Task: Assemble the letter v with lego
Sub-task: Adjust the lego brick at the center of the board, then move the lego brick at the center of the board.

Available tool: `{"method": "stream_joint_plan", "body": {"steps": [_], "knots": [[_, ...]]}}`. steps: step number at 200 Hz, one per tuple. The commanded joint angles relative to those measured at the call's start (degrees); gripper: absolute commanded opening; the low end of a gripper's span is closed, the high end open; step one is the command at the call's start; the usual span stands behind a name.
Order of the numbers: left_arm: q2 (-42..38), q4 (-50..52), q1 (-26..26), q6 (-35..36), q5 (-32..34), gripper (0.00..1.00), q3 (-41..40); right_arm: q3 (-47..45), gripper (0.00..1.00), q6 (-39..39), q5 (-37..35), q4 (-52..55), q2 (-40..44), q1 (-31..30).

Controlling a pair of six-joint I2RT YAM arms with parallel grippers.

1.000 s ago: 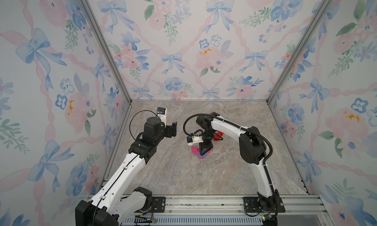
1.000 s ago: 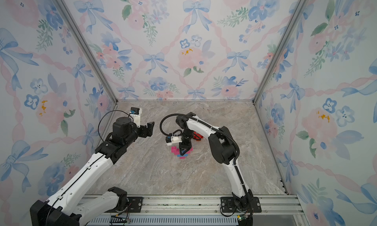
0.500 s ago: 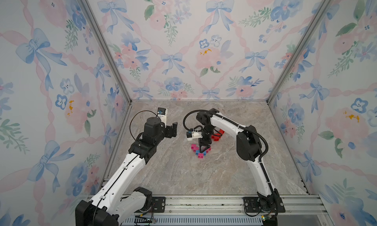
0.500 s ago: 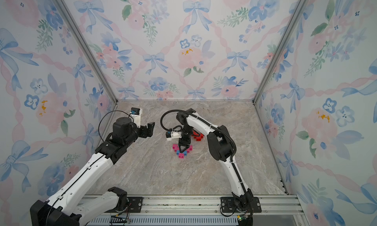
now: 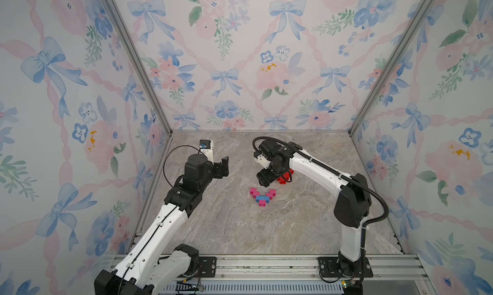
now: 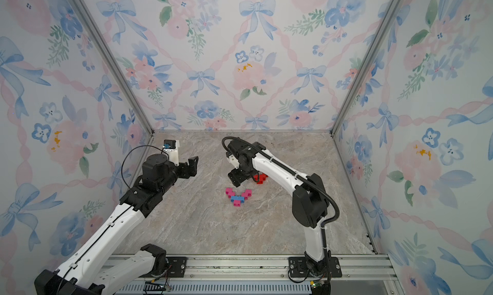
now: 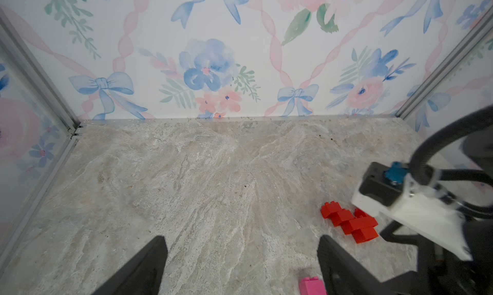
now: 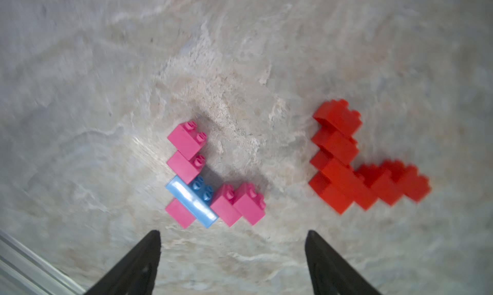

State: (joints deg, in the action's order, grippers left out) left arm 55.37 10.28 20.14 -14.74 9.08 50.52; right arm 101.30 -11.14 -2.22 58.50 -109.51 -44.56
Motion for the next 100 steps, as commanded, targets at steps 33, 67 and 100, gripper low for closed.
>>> {"method": "stream_joint_plan", "body": {"steps": [33,67,100], "knots": [[-0.36,-0.81,-0.70,-0.99,2.46,0.89,-0.17,-10.40,0.68,-45.33,-6.70,-1.92,0.77,-10.72],[-0.53,-0.87,-0.74,-0.03,1.46,0.89,0.03,-9.30,0.62,-47.35,-3.88,-0.81,-4.18,-11.96],[-1.23,-0.88,-0.76,-0.02,1.12,0.89,-0.96,-11.57,0.60,-48.12,-3.54,-2.96,-5.78,-11.11]]}}
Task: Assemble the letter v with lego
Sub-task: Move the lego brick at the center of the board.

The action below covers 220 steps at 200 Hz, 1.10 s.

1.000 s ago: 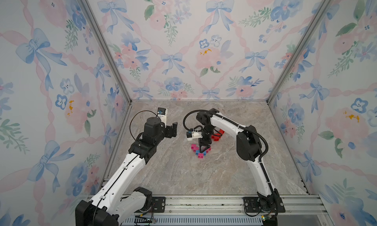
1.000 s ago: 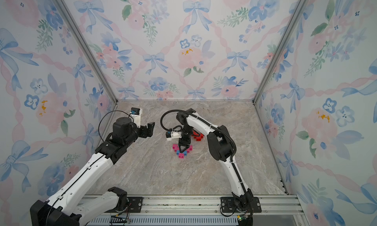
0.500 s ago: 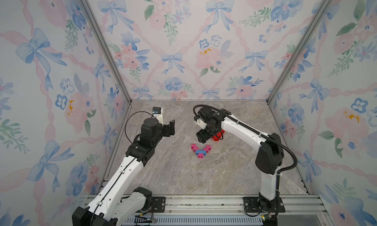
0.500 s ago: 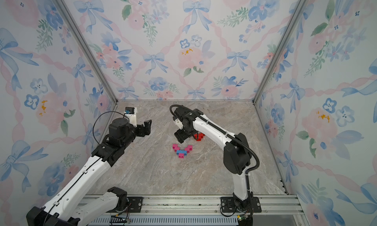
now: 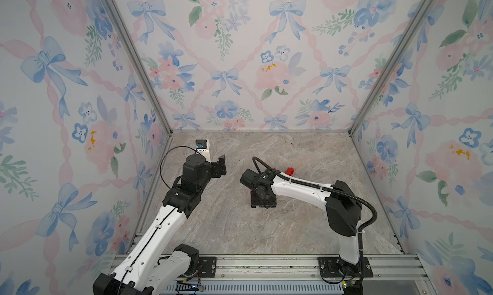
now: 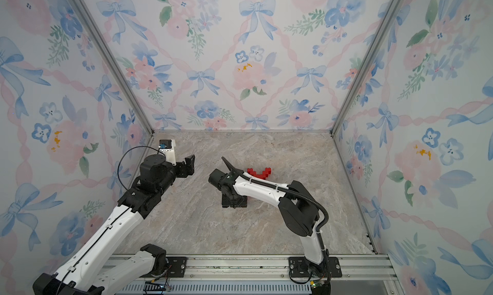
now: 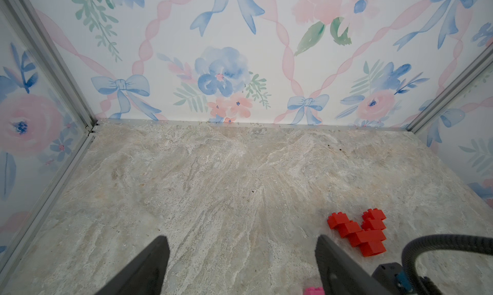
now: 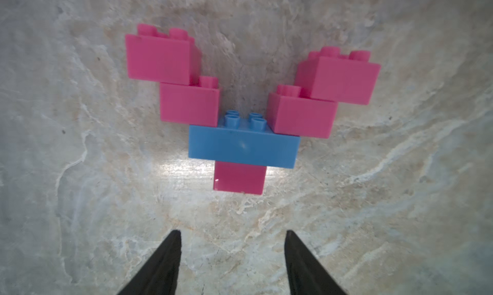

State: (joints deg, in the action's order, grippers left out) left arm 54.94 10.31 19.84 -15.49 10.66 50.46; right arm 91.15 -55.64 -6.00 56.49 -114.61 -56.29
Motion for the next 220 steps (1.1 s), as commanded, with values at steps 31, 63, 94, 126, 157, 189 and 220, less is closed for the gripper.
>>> {"method": "stream_joint_plan", "body": {"steps": [31,63,94,126,157,189,220], "knots": [[-0.97,-0.82,-0.49,1.36,-0.28,0.89,-1.07,-1.94,0.54,-3.26,0.35,-3.51,-1.87,1.43],[-0.47,-0.84,-0.44,1.95,-0.29,0.89,-0.27,-1.57,0.50,-2.56,0.32,-3.18,-3.79,1.97],[-0.18,-0.81,-0.51,2.13,-0.80,0.89,0.21,-1.13,0.46,-1.85,-1.30,-3.16,-4.99,2.06],[-0.21,-0.81,-0.53,2.65,-0.66,0.88,0.34,-0.29,0.40,-1.17,-2.06,-4.32,-5.83,2.15],[-0.19,-0.82,-0.58,2.65,-0.76,0.89,0.41,1.03,0.33,-0.01,-3.07,-3.82,-6.91,2.40],[-0.10,-0.80,-0.50,2.65,-0.72,0.89,0.43,2.52,0.28,1.07,-4.37,-3.23,-6.42,2.81],[0.76,-0.85,-0.50,2.56,-0.48,0.89,0.85,7.47,0.28,4.33,-4.68,-2.70,-8.52,3.76]]}}
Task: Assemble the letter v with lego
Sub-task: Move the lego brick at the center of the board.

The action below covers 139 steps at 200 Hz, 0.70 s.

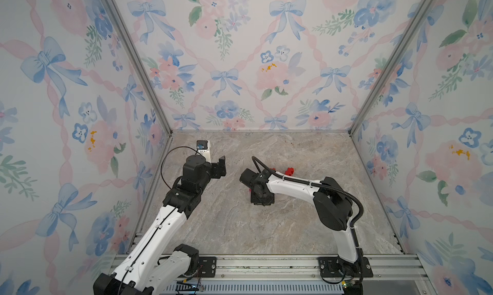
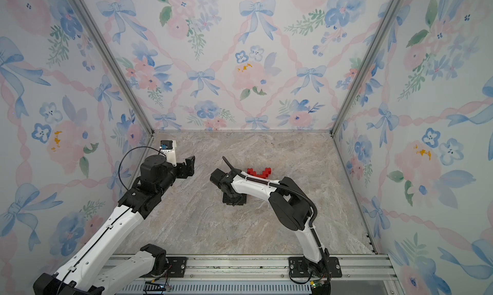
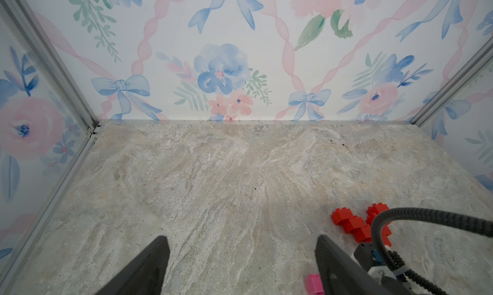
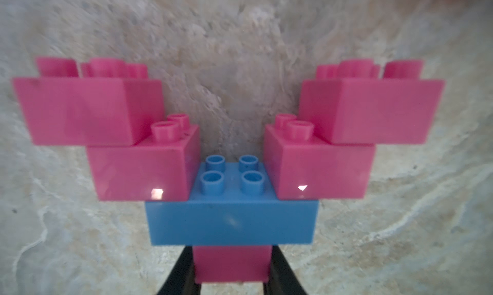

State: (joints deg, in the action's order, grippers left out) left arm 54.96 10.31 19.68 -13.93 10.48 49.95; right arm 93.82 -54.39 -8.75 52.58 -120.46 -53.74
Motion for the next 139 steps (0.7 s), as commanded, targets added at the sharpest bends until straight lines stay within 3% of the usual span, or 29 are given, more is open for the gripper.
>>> {"method": "stream_joint_plan", "body": {"steps": [1,91,139], "knots": [[0.79,-0.83,-0.35,1.01,-0.30,0.89,1.36,4.97,0.28,3.20,-1.90,1.30,-2.76,1.24],[1.20,-0.87,-0.48,0.84,0.66,0.89,1.46,20.42,0.26,9.85,-2.67,3.59,-13.84,6.55],[1.16,-0.79,-0.43,0.84,0.38,0.89,1.37,24.40,0.27,10.74,-2.32,5.29,-17.52,7.73]]}}
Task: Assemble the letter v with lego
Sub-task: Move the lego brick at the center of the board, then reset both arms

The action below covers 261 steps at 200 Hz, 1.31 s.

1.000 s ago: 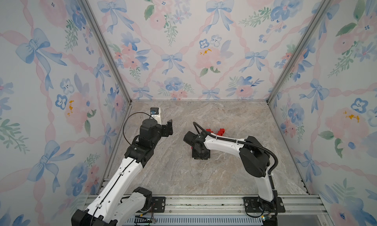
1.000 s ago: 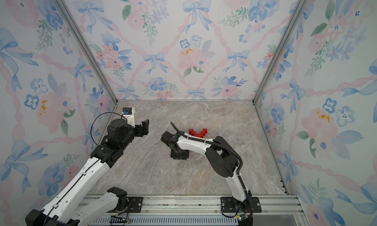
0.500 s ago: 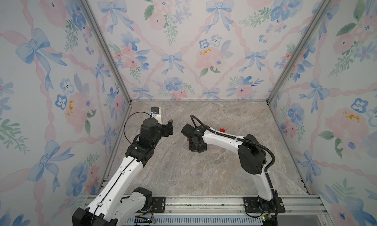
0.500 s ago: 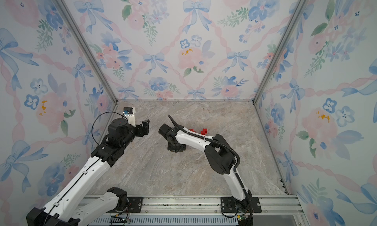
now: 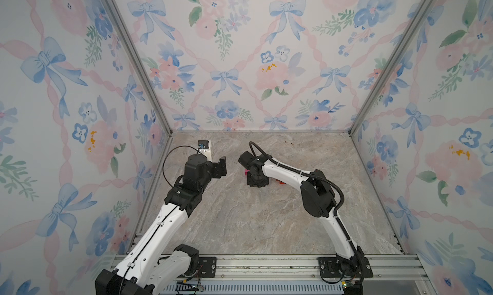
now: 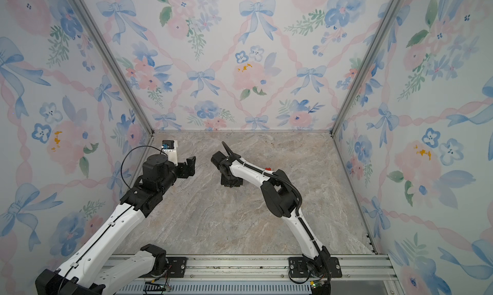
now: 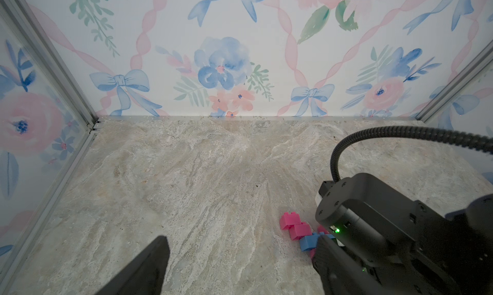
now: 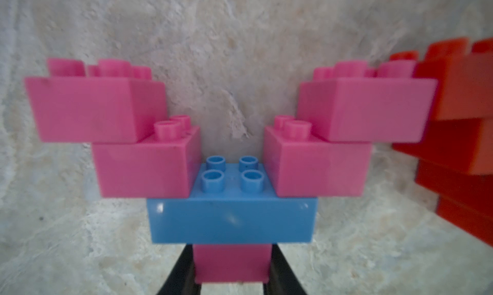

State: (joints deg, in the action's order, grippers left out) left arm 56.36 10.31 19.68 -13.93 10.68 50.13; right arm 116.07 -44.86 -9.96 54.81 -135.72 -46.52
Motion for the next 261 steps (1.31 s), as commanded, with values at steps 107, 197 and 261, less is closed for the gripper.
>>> {"method": "stream_joint_plan", "body": {"steps": [107,197,261], "knots": [[2.31,-5.87,-1.78,3.15,2.99,0.97,-2.35,-8.28,0.98,8.64,-2.32,-3.86,14.55,3.29],[6.75,-37.59,-15.73,4.42,7.83,0.98,-23.16,-64.73,0.97,38.95,-2.35,-49.59,54.57,38.31],[17.35,-57.82,-15.74,8.63,5.27,0.98,-32.08,-72.44,0.97,43.47,-1.75,-67.82,44.80,40.57]]}}
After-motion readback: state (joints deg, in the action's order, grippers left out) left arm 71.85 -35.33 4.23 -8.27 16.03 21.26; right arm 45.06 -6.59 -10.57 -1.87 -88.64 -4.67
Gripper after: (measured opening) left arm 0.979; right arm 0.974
